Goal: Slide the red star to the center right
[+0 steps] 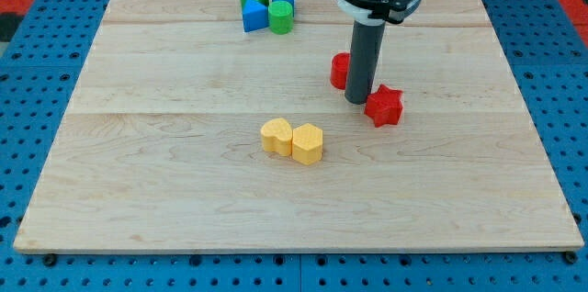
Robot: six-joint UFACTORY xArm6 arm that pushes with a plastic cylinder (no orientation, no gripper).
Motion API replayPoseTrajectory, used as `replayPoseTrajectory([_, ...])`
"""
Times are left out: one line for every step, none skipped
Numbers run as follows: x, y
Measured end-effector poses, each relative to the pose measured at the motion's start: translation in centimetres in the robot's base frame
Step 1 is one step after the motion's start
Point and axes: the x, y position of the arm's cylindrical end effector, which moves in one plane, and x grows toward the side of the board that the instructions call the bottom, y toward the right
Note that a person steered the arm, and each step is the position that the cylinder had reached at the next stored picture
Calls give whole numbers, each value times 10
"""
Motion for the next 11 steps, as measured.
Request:
replayPoseTrajectory([20, -30])
replayPoseTrajectory([43, -12])
replayPoseTrajectory([20, 23])
replayPoseTrajectory([8, 32])
replayPoseTrajectory([7, 32])
replayPoseTrajectory([-2, 31])
replayPoseTrajectory([-20, 34])
replayPoseTrajectory([-20, 68])
replayPoseTrajectory([-9, 85])
replayPoseTrajectory([-2, 56])
replayPoseTrajectory([8, -3])
